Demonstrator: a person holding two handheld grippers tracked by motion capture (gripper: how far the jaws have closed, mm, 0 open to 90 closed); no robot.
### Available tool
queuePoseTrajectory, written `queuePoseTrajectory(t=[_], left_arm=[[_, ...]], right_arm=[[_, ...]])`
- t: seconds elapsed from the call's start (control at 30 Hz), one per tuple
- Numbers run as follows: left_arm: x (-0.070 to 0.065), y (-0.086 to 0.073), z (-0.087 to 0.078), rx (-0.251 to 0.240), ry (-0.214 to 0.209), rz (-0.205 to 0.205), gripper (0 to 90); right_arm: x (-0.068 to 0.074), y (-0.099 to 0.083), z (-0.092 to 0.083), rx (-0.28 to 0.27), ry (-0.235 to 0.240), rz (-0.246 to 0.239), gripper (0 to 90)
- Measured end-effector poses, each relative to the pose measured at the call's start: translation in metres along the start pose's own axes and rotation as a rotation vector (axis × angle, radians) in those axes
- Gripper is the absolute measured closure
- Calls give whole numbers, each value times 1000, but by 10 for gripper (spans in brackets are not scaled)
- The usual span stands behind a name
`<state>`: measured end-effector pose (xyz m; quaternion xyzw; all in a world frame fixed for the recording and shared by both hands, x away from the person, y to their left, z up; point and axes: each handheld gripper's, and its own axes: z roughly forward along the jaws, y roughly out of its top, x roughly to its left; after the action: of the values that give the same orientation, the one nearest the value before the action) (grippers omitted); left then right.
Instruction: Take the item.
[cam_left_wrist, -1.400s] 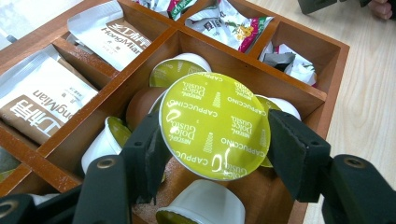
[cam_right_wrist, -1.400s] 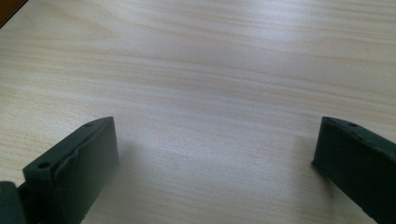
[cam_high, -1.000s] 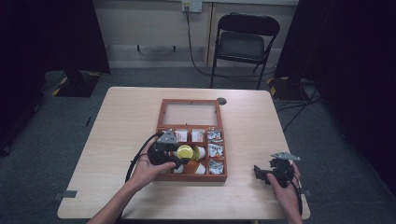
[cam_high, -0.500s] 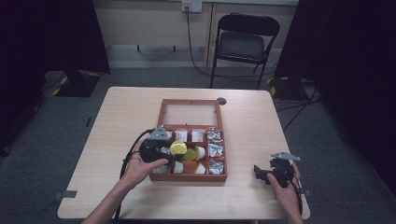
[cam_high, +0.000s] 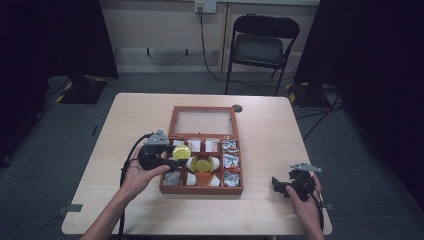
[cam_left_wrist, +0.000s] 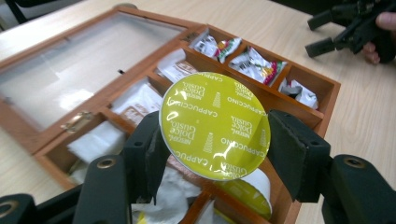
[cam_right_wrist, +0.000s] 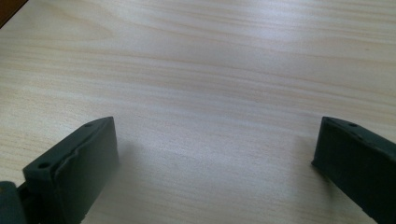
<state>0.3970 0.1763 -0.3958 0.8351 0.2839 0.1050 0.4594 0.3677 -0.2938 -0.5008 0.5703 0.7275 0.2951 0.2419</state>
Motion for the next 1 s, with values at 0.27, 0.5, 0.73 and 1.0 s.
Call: queuePoseTrajectory(t=[0.27, 0.5, 0.73, 1.0], left_arm=[[10, -3, -14, -11, 26, -14, 402], [19, -4, -27, -36, 46, -34, 402], [30, -8, -39, -52, 69, -61, 402], [41, -16, -51, -59, 94, -90, 402]], right_arm=[[0, 0, 0, 0, 0, 0, 0], [0, 0, 0, 0, 0, 0, 0], [0, 0, 0, 0, 0, 0, 0], [0, 0, 0, 0, 0, 0, 0]])
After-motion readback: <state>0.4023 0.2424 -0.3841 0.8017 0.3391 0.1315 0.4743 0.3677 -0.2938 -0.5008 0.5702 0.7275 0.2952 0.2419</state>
